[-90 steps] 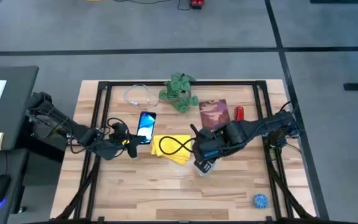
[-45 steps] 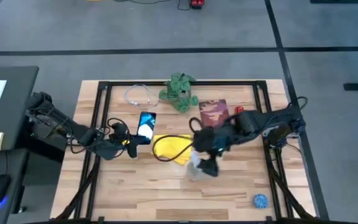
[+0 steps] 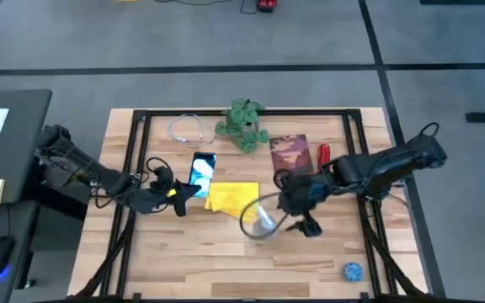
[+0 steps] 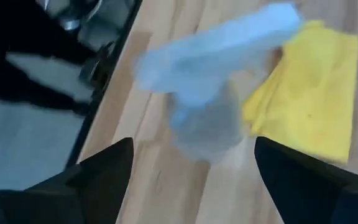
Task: Apply microfiber cloth
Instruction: Spray the front of the black cellphone with the transparent spray bottle
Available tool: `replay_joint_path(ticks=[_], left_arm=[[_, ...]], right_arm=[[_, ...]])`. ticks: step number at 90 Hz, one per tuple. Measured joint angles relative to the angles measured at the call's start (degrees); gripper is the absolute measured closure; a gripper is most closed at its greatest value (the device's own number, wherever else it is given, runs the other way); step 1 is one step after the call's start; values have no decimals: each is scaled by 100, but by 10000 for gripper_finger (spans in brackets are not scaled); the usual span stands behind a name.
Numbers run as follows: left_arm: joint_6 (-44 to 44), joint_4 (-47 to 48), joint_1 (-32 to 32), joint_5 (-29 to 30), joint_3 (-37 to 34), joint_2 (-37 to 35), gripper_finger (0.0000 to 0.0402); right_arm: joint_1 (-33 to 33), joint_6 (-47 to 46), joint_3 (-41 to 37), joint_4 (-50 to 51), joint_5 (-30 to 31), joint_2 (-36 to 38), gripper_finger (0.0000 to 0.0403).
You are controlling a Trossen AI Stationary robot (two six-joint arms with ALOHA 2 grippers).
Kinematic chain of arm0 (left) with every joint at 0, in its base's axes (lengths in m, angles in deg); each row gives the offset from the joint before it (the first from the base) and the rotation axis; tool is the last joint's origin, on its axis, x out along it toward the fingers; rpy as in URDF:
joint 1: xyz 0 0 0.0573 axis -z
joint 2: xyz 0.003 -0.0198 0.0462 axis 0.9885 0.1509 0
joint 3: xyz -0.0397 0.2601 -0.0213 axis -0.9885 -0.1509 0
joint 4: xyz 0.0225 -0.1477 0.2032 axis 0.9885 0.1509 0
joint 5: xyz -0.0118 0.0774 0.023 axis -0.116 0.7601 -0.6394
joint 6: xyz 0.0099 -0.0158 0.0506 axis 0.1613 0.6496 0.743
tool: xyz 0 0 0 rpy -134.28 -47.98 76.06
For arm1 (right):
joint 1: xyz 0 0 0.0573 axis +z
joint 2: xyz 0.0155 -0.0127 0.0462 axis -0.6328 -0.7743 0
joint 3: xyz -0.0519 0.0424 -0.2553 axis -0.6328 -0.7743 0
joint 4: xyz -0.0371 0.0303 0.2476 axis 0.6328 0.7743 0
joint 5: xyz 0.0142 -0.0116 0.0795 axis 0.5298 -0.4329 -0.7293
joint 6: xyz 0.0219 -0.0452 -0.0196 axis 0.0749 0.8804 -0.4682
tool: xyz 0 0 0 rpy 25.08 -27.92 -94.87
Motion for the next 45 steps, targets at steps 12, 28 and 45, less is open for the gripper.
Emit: replay_joint_path(ticks=[12, 28, 45], left_arm=[[-4, -146, -151, -225, 171, 323, 395], [56, -144, -424, -847, 520, 819, 395], [376, -146, -708, -1368, 940, 1377, 395]], right_arm=[[-153, 117, -687, -1184, -54, 141, 81], [-186, 899, -879, -1824, -50, -5, 71], [-253, 949, -878, -2263, -12, -133, 59]])
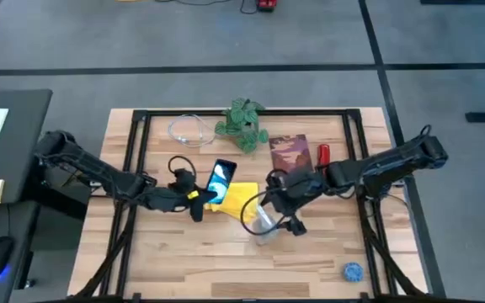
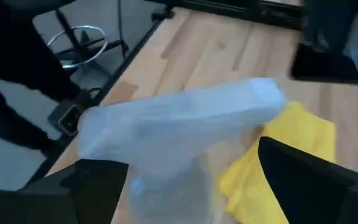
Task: Apply microfiber cloth
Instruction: Spray the front of the black cellphone with the transparent spray bottle
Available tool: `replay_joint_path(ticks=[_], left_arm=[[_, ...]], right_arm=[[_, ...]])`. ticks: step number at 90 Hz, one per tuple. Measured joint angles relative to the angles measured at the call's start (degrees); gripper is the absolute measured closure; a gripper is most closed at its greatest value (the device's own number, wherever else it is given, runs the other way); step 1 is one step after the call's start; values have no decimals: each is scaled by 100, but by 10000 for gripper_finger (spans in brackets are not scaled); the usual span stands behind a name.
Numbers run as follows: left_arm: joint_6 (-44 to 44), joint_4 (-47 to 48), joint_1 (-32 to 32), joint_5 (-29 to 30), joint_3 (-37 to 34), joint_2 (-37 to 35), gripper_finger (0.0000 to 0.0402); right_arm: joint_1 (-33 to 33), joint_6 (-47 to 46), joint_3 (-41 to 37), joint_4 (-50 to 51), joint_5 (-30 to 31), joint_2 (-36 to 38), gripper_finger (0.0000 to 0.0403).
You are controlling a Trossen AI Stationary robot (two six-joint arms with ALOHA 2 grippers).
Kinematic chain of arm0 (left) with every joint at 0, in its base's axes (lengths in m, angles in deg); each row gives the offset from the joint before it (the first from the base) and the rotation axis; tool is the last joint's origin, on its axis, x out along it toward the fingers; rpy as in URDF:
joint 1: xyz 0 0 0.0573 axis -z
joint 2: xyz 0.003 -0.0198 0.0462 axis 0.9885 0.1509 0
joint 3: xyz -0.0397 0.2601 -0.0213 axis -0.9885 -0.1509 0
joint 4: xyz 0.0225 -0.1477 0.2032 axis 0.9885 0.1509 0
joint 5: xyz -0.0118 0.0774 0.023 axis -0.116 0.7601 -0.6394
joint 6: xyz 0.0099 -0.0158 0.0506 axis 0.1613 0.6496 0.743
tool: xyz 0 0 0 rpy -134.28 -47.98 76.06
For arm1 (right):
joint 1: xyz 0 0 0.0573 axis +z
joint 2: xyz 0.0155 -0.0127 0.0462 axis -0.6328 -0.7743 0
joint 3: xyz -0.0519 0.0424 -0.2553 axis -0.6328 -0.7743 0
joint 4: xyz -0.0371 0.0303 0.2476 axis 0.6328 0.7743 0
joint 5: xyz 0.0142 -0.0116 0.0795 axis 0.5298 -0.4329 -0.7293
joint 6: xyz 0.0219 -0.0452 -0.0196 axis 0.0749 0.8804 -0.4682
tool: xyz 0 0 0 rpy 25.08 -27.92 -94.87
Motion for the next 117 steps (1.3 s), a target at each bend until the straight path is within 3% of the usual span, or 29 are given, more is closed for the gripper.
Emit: replay_joint_path(ticks=[48, 117], left_arm=[[772, 16, -620, -631, 1066, 1024, 395], [651, 135, -673, -713, 1088, 1018, 395]], right_arm=[[9, 104, 0, -185, 0, -16, 72], [122, -375, -195, -414, -17, -16, 116]])
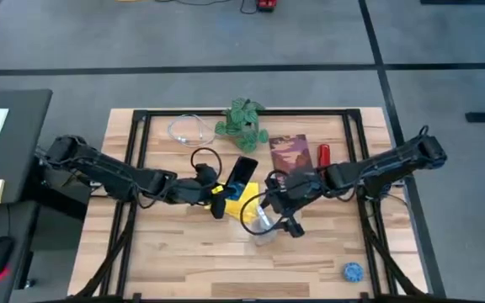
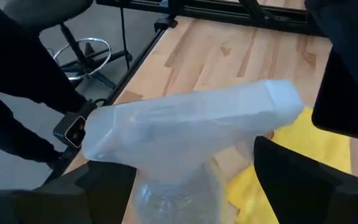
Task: Apply microfiber cloth
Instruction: Spray the front of the black cellphone with the transparent spray bottle
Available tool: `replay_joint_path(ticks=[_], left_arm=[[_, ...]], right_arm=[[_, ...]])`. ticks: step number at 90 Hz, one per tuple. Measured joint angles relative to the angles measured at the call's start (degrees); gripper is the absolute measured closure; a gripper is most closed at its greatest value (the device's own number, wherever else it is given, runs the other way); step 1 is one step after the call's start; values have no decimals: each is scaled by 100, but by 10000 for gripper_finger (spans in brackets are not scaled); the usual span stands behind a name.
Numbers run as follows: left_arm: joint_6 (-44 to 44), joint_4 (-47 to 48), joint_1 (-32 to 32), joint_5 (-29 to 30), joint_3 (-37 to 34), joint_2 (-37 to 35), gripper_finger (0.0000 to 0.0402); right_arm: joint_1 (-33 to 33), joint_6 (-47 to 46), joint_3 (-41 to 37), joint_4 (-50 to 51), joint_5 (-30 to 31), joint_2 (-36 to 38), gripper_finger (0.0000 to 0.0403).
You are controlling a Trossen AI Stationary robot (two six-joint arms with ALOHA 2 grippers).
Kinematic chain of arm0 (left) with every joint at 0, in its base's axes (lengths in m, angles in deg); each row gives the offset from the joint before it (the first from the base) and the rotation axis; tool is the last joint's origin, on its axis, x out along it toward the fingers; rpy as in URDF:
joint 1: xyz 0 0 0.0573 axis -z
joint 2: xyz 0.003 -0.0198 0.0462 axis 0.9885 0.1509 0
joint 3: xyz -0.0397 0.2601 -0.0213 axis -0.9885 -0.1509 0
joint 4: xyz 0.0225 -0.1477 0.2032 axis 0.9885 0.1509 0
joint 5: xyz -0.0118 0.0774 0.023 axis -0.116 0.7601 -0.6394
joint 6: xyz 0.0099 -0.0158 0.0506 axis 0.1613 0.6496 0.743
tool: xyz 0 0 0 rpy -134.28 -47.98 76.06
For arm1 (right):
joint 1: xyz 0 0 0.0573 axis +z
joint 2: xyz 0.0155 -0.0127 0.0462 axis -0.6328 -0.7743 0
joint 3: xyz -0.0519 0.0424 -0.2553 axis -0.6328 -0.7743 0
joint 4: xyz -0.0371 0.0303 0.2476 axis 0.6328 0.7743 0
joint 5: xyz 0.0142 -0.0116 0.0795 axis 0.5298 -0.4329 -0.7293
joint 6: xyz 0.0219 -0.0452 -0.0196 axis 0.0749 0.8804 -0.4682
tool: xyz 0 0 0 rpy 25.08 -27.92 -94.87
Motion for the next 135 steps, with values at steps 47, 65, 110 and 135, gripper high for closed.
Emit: replay_joint_path(ticks=[47, 65, 110, 135], left_arm=[[13, 9, 0, -20, 0, 0, 395], [14, 79, 8, -22, 0, -2, 395], [-255, 734, 168, -40, -2, -5, 395], [-275, 809, 168, -40, -2, -5, 395]], right_arm=[[7, -172, -11, 79, -7, -2, 255], [-2, -205, -11, 278, 20, 54, 197], [728, -1322, 839, 957, 1308, 196, 164], [967, -2916, 1036, 1215, 2119, 193, 165]])
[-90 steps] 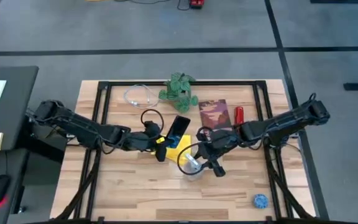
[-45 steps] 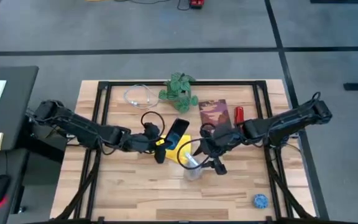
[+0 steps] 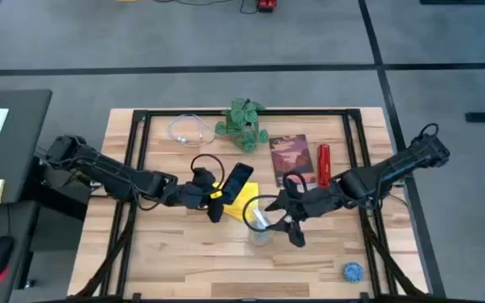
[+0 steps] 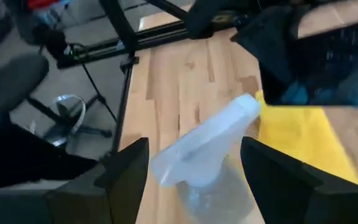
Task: Apply microfiber cloth
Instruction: Spray the front of the black cellphone with the transparent spray bottle
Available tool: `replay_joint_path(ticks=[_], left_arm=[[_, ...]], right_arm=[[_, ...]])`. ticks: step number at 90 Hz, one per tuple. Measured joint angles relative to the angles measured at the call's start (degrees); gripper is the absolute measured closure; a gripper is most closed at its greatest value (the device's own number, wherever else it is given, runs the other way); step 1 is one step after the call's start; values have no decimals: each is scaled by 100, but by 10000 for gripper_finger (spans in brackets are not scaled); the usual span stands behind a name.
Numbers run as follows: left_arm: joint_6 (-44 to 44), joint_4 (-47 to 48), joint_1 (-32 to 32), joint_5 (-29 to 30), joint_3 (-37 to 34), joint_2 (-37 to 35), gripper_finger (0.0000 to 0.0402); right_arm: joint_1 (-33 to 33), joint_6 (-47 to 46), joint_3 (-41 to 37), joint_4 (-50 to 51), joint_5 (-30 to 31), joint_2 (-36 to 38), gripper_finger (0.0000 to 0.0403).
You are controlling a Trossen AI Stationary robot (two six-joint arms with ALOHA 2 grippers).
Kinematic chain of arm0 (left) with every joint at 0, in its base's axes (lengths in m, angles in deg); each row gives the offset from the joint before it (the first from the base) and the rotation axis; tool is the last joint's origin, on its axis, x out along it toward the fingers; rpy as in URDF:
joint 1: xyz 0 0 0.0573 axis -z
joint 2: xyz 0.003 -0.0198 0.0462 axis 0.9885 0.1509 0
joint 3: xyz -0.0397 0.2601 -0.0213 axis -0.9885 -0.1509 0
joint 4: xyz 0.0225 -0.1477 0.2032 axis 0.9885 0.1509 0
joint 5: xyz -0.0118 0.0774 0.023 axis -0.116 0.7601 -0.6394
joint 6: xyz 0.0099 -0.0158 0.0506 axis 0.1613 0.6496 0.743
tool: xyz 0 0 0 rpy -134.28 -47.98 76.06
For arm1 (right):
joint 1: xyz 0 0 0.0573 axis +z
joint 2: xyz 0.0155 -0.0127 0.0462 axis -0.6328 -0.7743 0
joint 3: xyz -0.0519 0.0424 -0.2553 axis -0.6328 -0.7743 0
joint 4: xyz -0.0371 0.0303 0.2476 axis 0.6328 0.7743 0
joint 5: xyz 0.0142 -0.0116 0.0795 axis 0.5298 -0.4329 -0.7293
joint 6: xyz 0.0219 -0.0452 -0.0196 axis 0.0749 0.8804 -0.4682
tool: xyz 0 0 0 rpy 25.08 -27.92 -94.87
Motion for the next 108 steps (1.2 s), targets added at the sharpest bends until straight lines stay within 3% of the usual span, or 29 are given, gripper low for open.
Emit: replay_joint_path(ticks=[26, 60, 76, 108], left_arm=[[-7, 25, 0, -32, 0, -1, 395], [-12, 104, 4, -343, -2, 1, 395], [-23, 112, 43, -517, -2, 0, 395], [-349, -65, 59, -343, -567, 1, 395]], right_arm=[[-3, -123, 67, -345, 192, -360, 165], [-30, -599, 942, 777, 384, -1270, 220], [-31, -650, 1307, 1741, 490, -1225, 319], [-121, -751, 1384, 3951, 742, -435, 320]])
